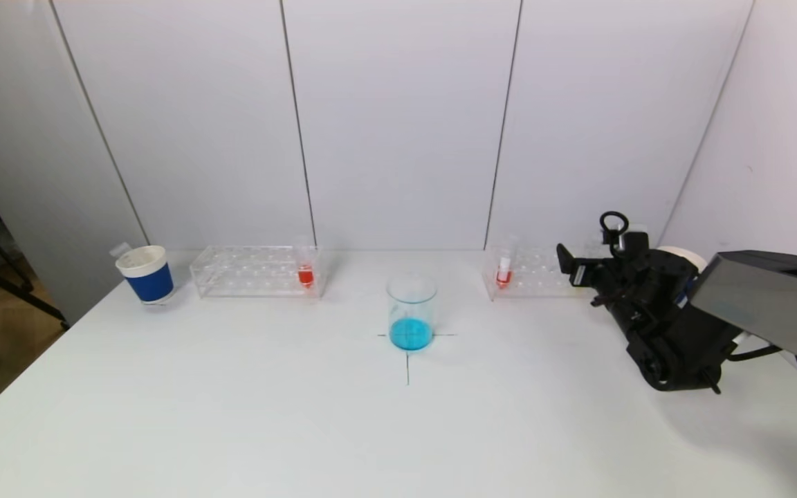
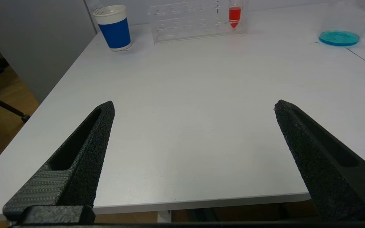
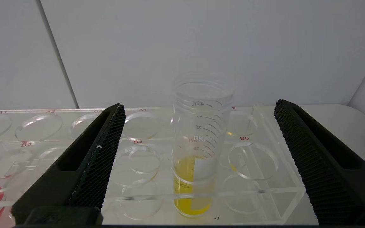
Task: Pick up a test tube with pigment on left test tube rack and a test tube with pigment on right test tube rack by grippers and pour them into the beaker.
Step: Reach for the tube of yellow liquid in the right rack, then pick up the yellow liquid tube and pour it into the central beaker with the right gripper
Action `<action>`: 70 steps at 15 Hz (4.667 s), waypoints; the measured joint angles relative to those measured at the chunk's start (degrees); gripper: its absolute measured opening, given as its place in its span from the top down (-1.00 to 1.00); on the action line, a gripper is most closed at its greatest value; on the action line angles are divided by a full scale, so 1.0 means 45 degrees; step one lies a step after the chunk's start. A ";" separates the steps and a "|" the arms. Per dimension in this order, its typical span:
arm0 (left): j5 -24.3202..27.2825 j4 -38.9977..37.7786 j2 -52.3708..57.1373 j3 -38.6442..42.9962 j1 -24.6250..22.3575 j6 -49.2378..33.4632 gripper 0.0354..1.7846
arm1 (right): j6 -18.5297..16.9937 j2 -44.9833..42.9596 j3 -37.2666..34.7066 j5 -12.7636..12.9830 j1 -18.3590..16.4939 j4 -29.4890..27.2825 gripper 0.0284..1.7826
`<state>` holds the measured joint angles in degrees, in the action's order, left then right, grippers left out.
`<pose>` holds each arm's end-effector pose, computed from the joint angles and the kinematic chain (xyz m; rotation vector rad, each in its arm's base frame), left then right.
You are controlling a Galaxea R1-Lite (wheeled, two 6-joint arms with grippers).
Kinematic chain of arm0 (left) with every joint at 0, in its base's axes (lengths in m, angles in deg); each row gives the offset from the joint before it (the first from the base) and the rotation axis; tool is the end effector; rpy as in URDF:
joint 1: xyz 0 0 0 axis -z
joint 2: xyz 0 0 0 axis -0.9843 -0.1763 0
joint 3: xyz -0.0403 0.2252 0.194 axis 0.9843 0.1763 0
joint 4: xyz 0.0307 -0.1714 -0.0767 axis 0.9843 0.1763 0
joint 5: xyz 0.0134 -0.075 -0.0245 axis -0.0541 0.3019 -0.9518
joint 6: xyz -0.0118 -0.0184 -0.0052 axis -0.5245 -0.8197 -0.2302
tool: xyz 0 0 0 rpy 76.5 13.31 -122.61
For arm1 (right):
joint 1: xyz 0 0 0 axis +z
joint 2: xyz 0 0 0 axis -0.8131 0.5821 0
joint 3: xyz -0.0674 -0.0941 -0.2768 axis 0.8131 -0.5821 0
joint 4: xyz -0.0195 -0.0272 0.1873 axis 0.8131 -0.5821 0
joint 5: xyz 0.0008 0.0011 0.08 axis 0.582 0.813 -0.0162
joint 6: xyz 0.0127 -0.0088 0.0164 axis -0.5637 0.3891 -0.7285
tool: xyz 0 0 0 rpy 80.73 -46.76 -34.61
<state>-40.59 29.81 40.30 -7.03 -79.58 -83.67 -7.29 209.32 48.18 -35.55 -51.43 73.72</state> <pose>-0.0231 -0.0002 0.0754 0.0846 0.0053 -0.0183 0.4306 0.0193 0.0212 -0.0082 -0.0282 -0.0824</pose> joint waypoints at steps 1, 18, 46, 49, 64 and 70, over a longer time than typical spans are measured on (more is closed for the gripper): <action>0.0000 -0.0003 0.0000 0.0000 0.0000 0.0000 -0.98 | 0.0005 0.0014 0.0000 0.0000 0.0000 0.0000 -0.92; 0.0005 0.0000 0.0000 0.0005 0.0000 0.0005 -0.98 | 0.0005 0.0087 0.0046 0.0014 -0.0005 -0.0003 -0.77; 0.0005 0.0000 0.0000 0.0000 0.0000 -0.0003 -0.98 | 0.0060 -0.1084 -0.0173 0.0005 -0.0122 -0.0840 0.48; 0.0000 0.0000 0.0000 0.0000 0.0000 -0.0003 -0.98 | 0.0108 -0.1972 -0.0106 0.0038 -0.0190 -0.1734 0.48; 0.0005 0.0000 -0.0005 0.0000 0.0000 0.0000 -0.98 | 0.0214 -0.7173 0.4226 -0.0024 0.0428 -1.1378 0.48; 0.0005 0.0000 -0.0005 0.0000 0.0000 0.0000 -0.98 | 0.1021 -0.8219 0.6748 -0.0496 0.2173 -1.5517 0.48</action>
<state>-40.56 29.81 40.27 -7.03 -79.58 -83.67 -2.69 172.33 78.55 -37.78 -41.65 3.89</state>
